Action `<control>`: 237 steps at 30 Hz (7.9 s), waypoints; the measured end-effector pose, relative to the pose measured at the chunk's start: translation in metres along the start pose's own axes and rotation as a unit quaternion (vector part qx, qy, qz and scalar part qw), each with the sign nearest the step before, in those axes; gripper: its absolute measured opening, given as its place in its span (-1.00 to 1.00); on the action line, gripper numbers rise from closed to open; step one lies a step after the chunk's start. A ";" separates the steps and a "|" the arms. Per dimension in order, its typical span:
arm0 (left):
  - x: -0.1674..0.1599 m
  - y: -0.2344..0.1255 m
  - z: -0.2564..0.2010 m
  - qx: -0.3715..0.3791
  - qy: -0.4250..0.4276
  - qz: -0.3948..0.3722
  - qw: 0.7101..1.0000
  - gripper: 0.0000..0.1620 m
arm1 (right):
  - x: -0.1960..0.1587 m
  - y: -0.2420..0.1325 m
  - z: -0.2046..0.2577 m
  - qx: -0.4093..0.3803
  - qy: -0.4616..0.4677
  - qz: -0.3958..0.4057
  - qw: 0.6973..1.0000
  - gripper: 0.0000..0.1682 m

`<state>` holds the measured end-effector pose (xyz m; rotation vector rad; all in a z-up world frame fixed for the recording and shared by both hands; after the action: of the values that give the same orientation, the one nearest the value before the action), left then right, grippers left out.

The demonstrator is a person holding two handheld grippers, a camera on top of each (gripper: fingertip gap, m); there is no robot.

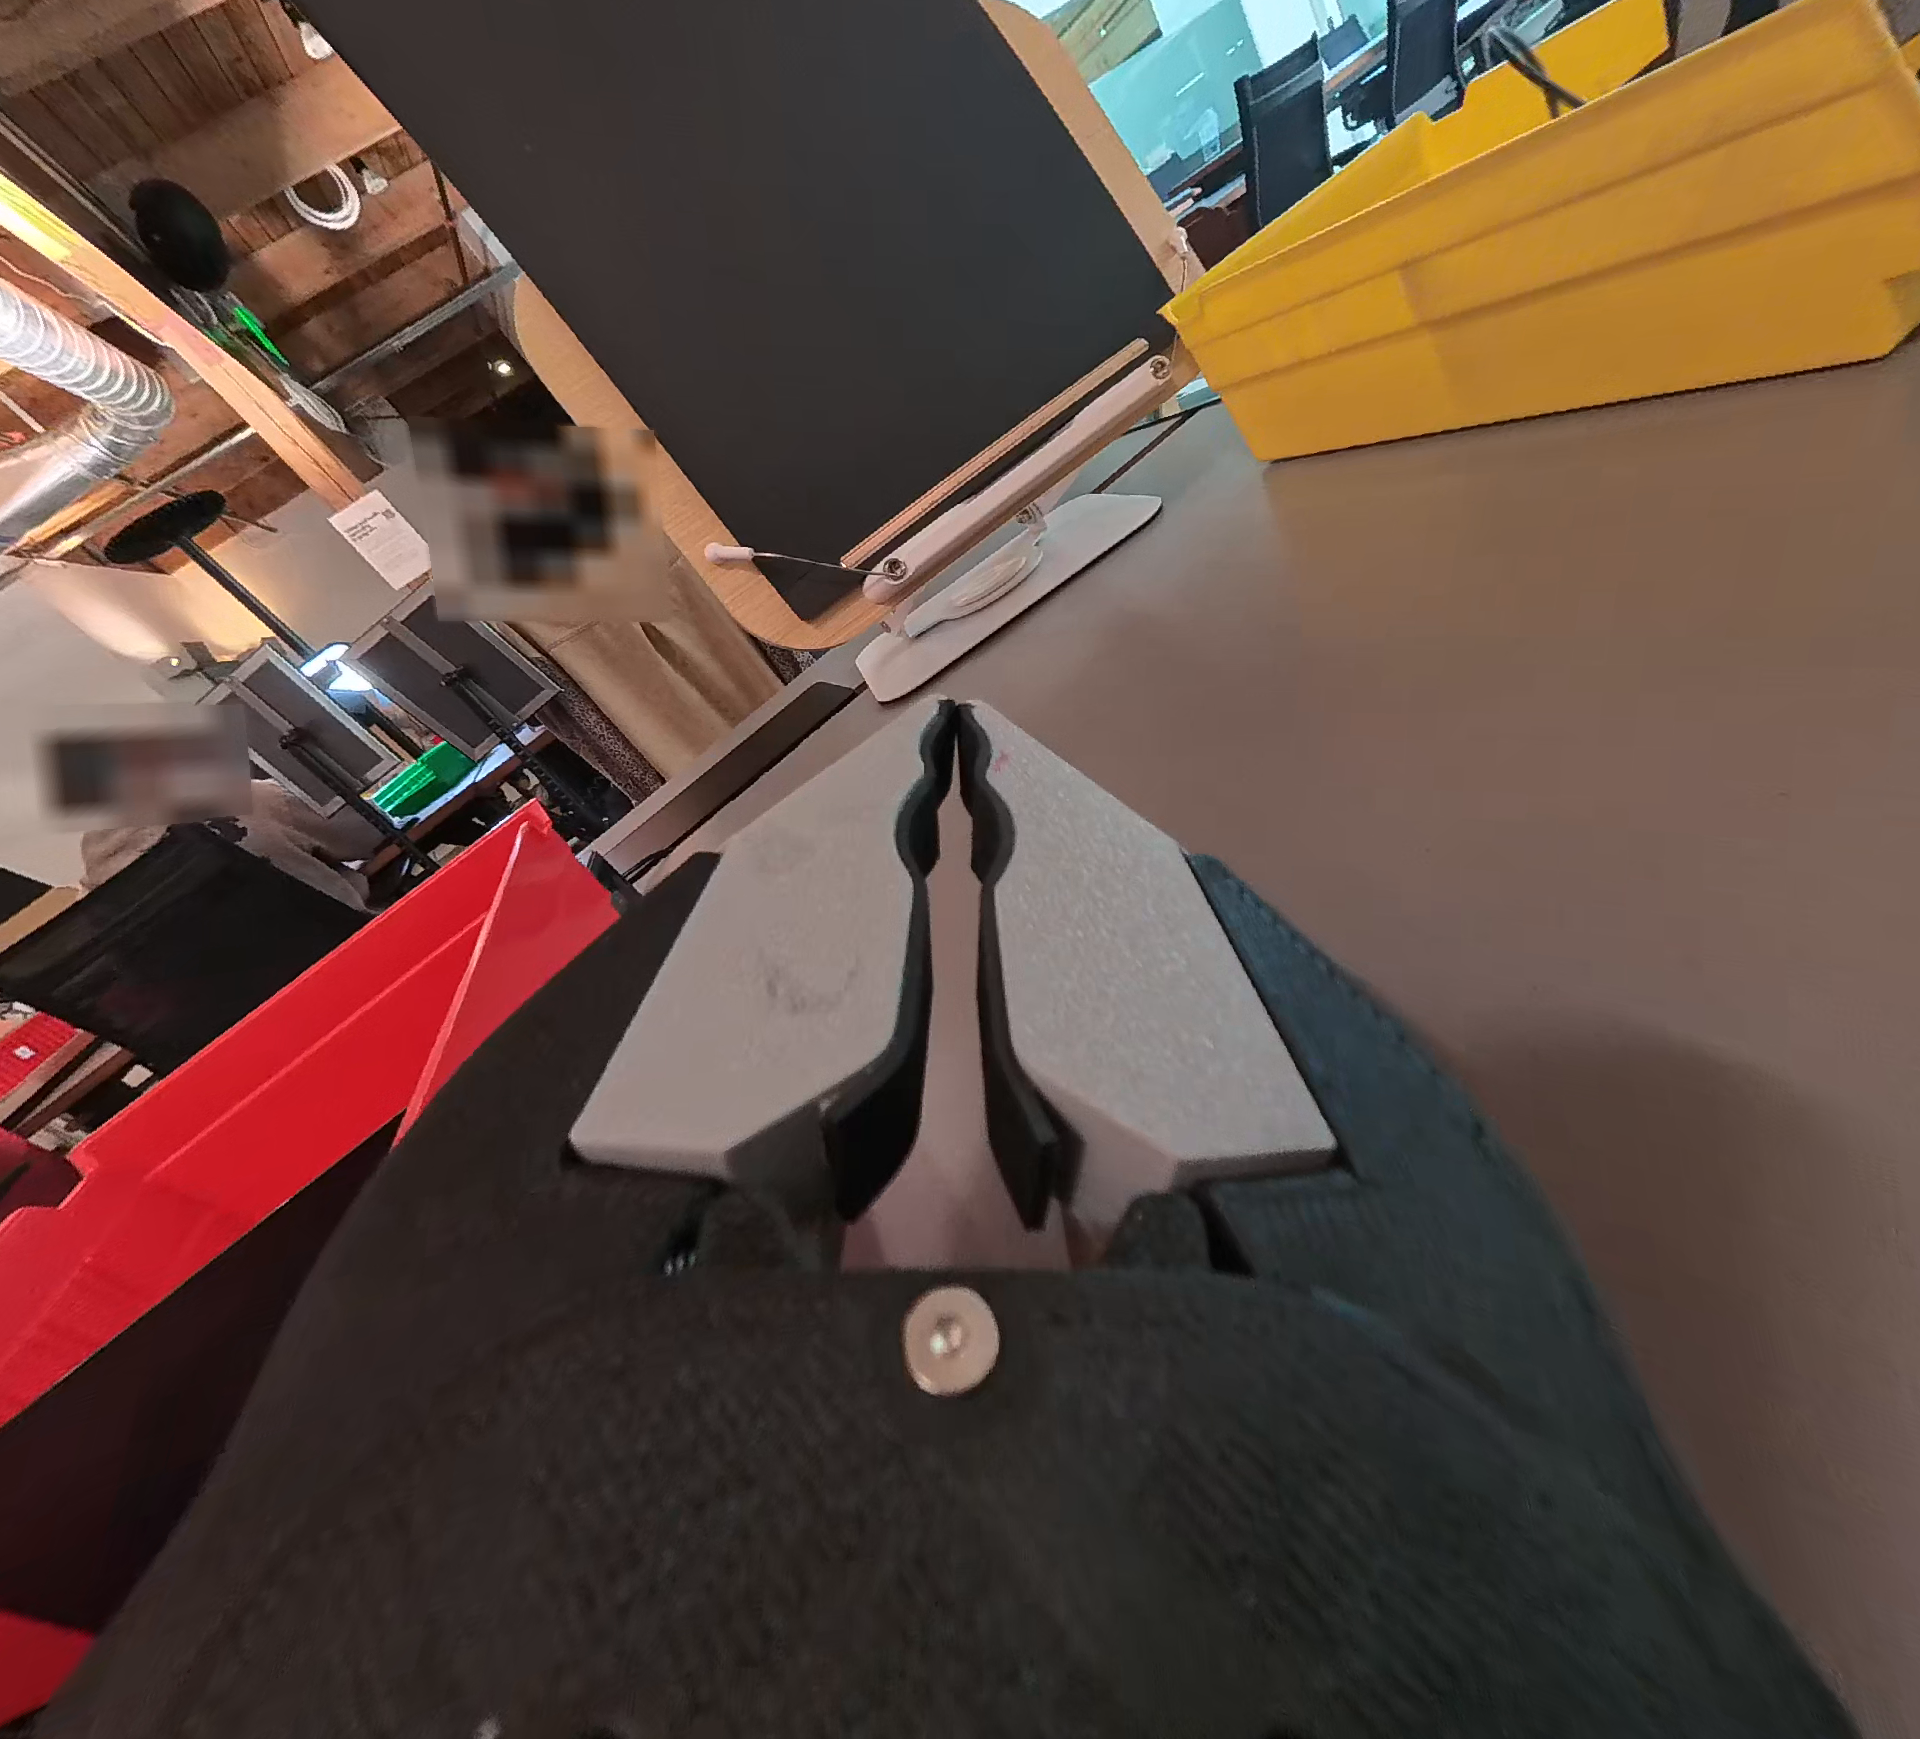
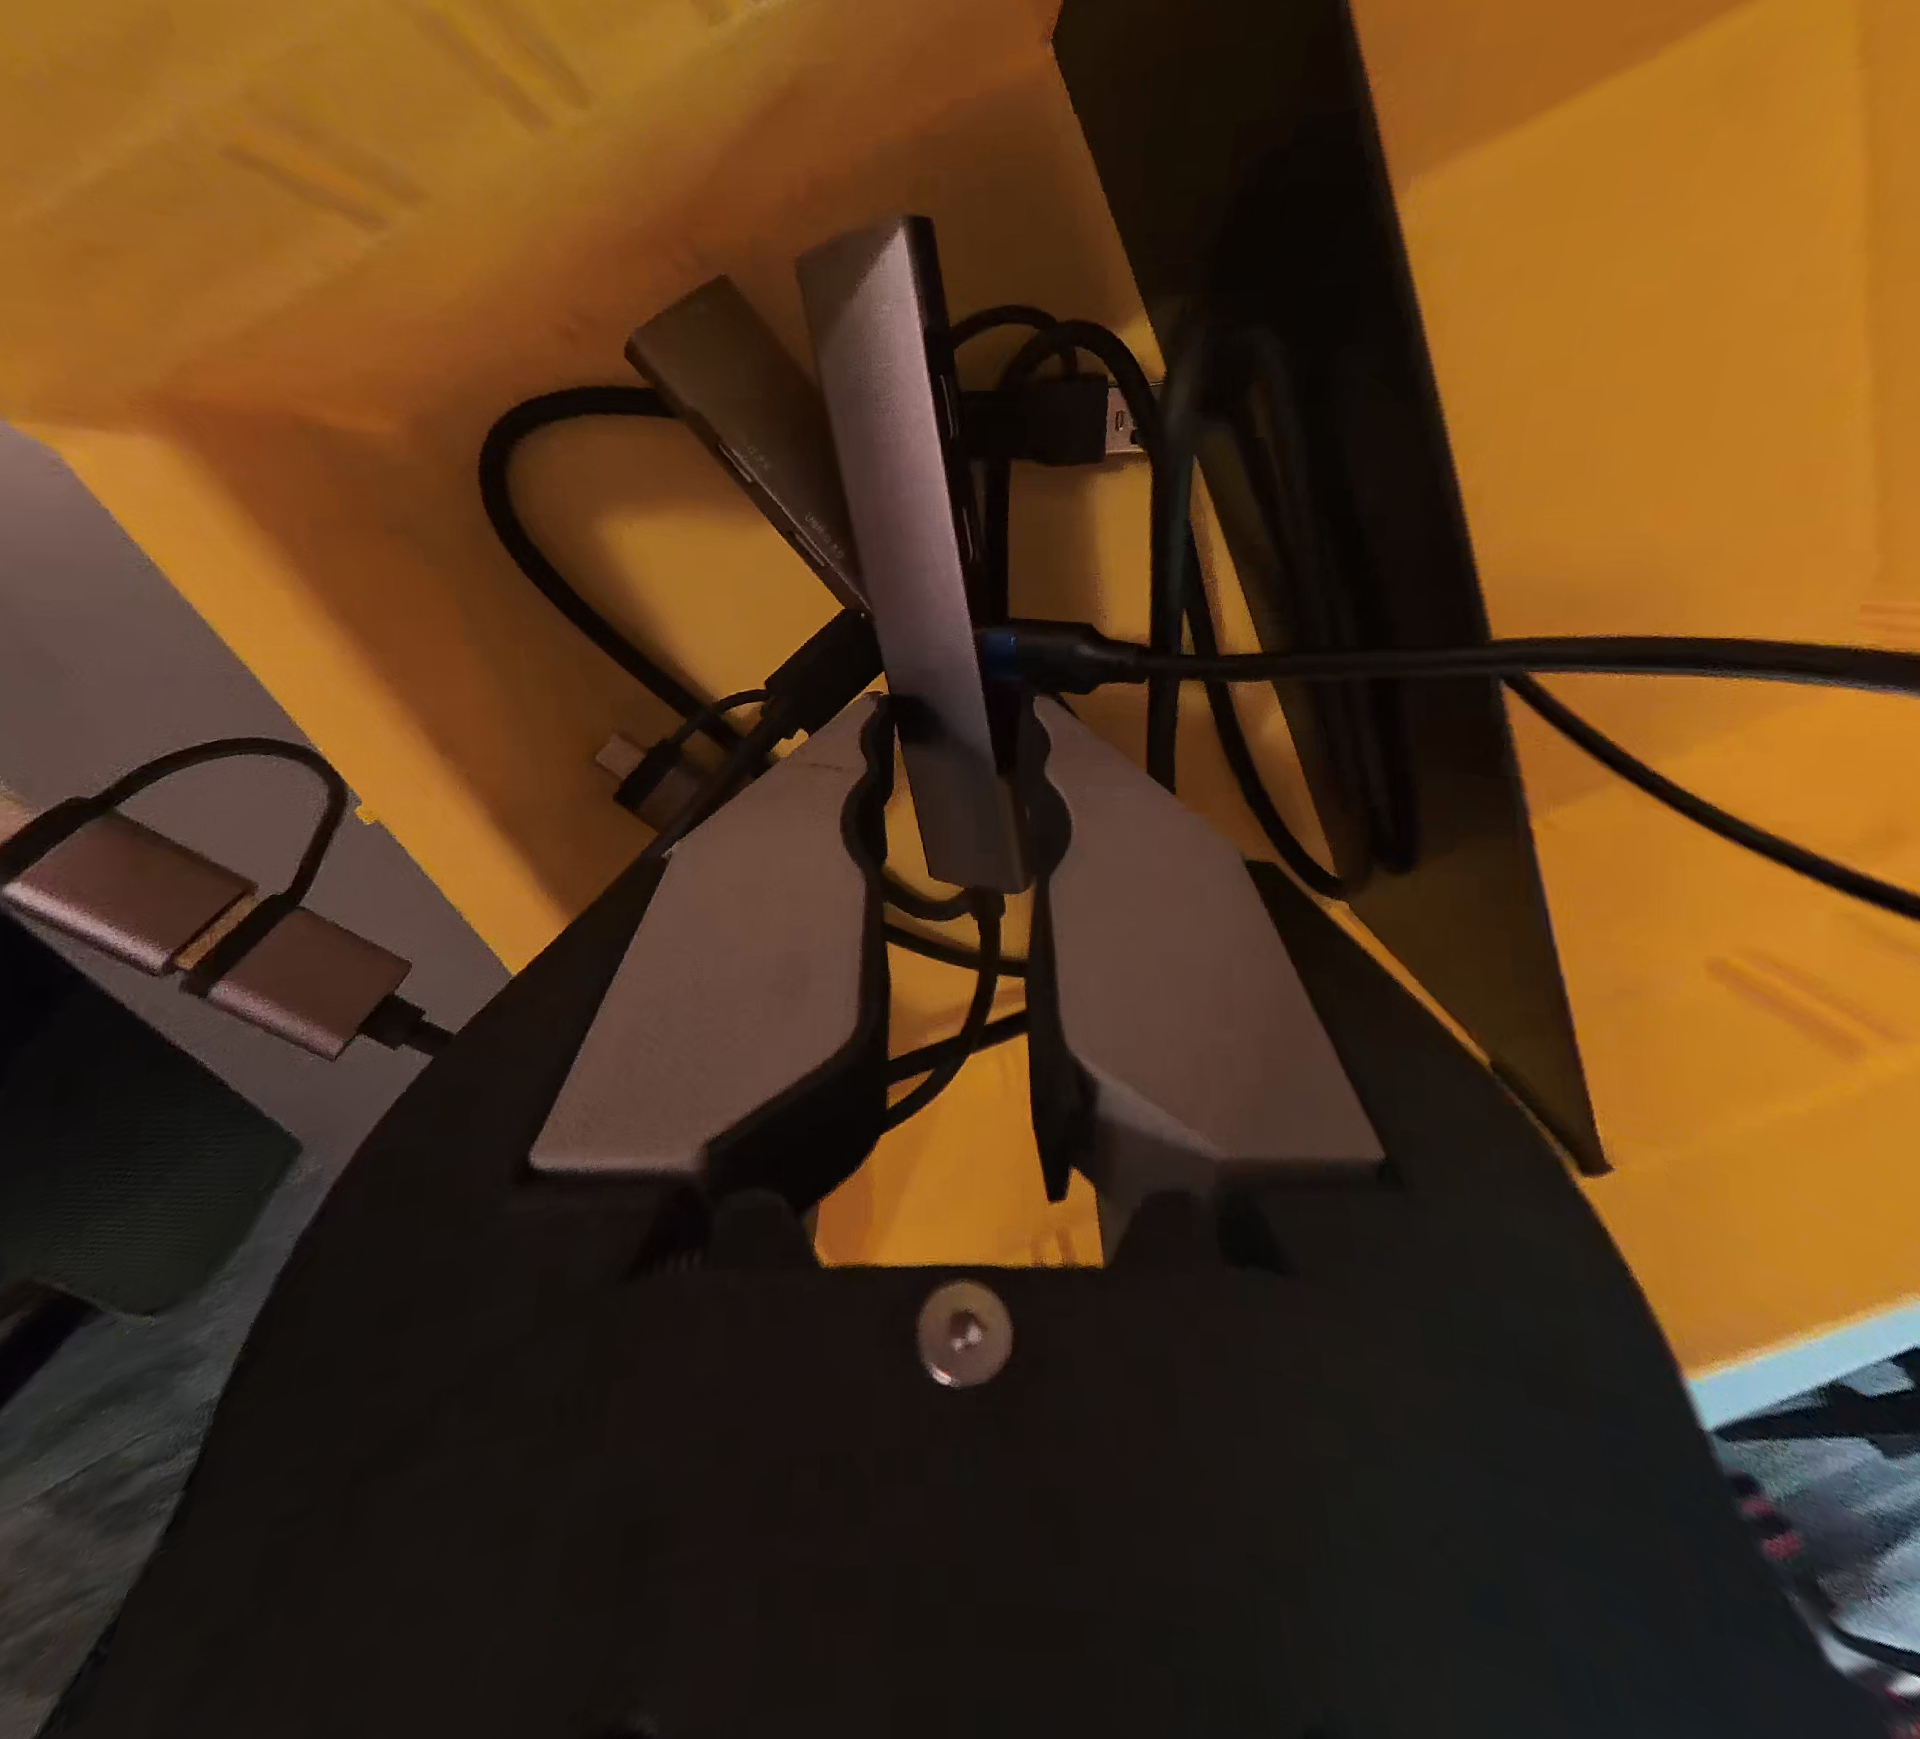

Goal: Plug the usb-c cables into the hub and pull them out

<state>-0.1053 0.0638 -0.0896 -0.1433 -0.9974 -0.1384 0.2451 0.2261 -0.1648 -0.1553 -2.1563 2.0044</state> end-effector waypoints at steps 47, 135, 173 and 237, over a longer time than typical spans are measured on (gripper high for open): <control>-0.001 0.000 0.000 -0.001 -0.004 0.005 1.000 -1.00 | -0.031 -0.045 0.036 0.003 0.070 -0.082 0.994 -0.99; 0.001 -0.017 -0.009 0.042 0.019 0.034 0.998 -1.00 | -0.039 -0.116 -0.029 -0.063 0.246 -0.279 0.926 -0.02; -0.057 -0.105 0.118 0.152 -0.123 0.238 0.951 -0.97 | 0.074 -0.026 0.115 -0.140 0.153 -0.264 0.942 -0.73; 0.086 -0.031 -0.154 -0.280 -0.141 0.183 0.932 -0.25 | 0.071 -0.061 0.169 -0.144 -0.028 -0.332 0.932 -0.25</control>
<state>0.0626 0.0004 -0.0975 -0.8899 -1.1788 -0.0571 0.1436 0.0714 -0.1102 0.5283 -2.1263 1.3229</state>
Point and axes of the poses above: each gripper's, where its closed fingertips meet, y out along the fingers, x out of its top, z = x × y across the jaws, the point moved 1 cm from there along -y, back along the fingers, and after that the axes turned 8 degrees about z, right-handed, at the moved point
